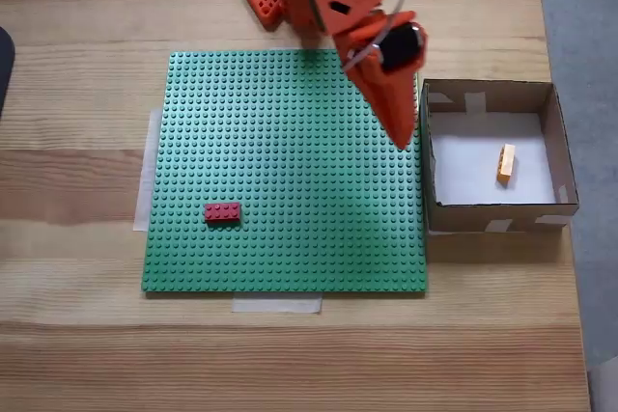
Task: Pick the yellow lego block and put it in the box.
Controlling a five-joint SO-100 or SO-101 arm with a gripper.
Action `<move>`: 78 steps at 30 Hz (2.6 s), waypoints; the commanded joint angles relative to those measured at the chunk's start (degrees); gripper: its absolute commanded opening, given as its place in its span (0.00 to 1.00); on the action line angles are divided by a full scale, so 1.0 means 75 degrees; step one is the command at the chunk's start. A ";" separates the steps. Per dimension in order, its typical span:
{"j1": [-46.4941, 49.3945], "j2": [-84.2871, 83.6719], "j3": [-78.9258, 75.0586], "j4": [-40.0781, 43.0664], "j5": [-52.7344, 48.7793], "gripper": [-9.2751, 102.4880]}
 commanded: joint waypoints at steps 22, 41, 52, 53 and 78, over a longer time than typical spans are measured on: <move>0.2895 0.3492 0.2098 -0.0926 0.1430 0.07; 0.2988 0.7312 0.6059 -0.0035 0.1254 0.07; 0.3082 0.8203 0.7230 0.0492 0.1500 0.07; 0.3117 0.8203 0.7547 0.0539 0.1594 0.07; 0.3070 0.8215 0.7605 0.1465 0.1512 0.07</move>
